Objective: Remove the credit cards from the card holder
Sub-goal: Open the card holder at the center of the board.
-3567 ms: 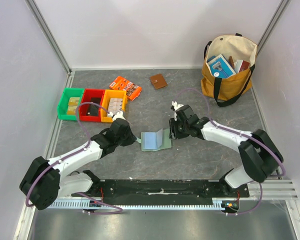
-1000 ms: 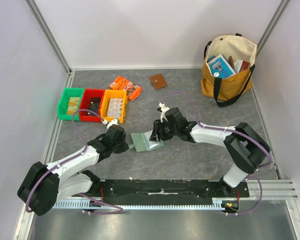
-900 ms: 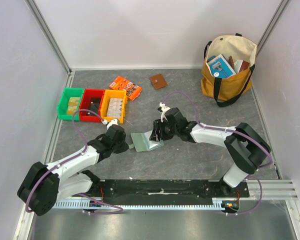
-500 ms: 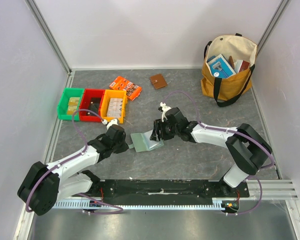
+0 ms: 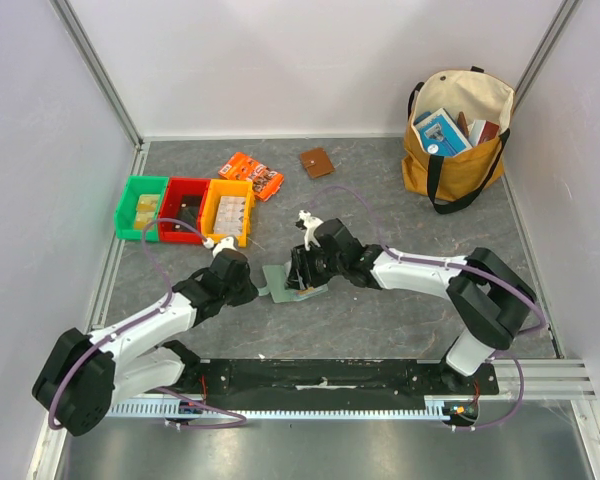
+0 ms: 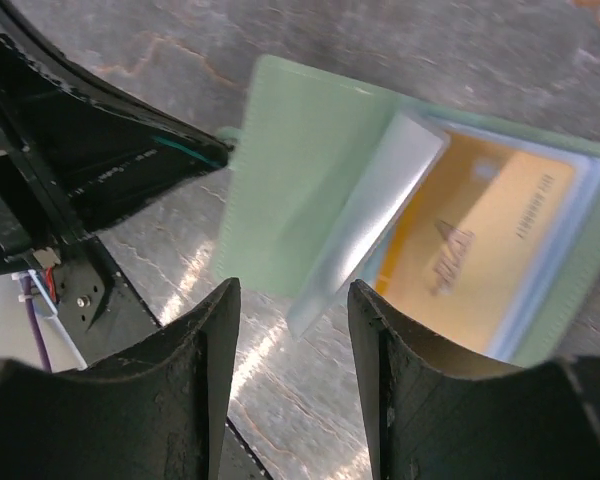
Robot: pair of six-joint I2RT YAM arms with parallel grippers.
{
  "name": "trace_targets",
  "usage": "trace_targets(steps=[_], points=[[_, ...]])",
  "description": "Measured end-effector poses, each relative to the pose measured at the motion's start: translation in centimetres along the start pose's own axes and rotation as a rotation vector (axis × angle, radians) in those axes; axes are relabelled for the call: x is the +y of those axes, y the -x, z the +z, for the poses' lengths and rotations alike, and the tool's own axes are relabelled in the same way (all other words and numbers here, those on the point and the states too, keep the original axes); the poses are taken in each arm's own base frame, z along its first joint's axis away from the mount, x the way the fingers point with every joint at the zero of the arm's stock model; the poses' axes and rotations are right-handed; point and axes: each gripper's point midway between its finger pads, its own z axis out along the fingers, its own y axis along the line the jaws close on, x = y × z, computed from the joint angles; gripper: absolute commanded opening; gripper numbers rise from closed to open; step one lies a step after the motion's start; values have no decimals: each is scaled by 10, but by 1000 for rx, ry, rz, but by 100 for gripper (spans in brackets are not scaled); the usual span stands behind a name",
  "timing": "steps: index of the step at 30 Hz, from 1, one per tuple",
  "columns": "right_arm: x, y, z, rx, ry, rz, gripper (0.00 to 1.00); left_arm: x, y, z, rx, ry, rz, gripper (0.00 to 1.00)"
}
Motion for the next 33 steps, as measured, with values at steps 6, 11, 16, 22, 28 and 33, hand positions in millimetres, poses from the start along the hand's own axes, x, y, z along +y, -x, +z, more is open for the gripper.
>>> trace_targets(steps=[6, 11, 16, 22, 28, 33], points=[[18, -2, 18, 25, 47, -47, 60, -7, 9, -12, -39, -43, -9, 36], [17, -23, 38, 97, 53, -66, 63, -17, 24, -32, -98, -99, -28, 67], [16, -29, 48, 122, 55, -80, 63, -33, 44, -59, -176, -186, -50, 73], [16, -28, 48, 122, 56, -91, 61, -48, 55, -71, -196, -246, -58, 66], [11, -26, 48, 112, 30, -100, 54, -57, 44, -54, -117, -251, -65, 53], [11, -12, 35, 60, -8, -135, 52, -65, 39, -35, -70, -253, -75, 40]])
